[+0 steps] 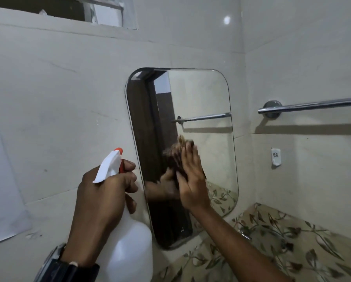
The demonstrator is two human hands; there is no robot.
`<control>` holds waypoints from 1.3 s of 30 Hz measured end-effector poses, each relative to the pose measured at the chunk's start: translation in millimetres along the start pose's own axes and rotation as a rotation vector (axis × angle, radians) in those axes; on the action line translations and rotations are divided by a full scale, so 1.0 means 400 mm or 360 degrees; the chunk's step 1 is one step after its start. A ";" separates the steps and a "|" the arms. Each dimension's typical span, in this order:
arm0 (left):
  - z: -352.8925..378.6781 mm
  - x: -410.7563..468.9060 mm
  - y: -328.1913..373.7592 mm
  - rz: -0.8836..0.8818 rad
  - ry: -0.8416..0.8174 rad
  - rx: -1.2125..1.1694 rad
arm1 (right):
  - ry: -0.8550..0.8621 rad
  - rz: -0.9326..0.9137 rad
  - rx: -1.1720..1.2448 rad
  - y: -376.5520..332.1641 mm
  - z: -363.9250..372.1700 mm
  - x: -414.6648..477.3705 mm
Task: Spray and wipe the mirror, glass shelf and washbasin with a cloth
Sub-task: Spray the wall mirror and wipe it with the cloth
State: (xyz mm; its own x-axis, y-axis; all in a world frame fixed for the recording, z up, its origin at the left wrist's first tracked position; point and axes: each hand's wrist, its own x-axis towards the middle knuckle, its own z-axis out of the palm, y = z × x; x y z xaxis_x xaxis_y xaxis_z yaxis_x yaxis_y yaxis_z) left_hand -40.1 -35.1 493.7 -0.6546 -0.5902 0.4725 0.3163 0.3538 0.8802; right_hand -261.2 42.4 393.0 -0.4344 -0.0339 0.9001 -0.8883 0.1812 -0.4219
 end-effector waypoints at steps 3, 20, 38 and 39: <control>0.005 -0.003 -0.002 0.0025 0.0012 -0.0018 | -0.0030 -0.0168 -0.0034 -0.081 0.035 0.057; 0.070 -0.042 -0.110 -0.0096 -0.0102 0.0047 | -0.0080 0.0011 -0.0042 0.004 0.058 -0.178; 0.107 0.004 -0.257 -0.0331 -0.0724 -0.0176 | -0.0072 0.0043 0.0003 0.125 -0.020 -0.143; 0.116 0.002 -0.257 -0.0349 -0.0696 -0.0163 | -0.0105 0.0050 0.0013 0.146 -0.024 -0.181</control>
State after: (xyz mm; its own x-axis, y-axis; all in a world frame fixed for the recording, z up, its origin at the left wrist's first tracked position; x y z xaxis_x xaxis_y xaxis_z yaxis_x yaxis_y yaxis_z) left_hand -104.7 -38.3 401.7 -0.9330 -0.2754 0.2317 0.1902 0.1693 0.9670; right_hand -280.3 64.8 304.3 -0.4706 -0.0931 0.8774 -0.8753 0.1749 -0.4509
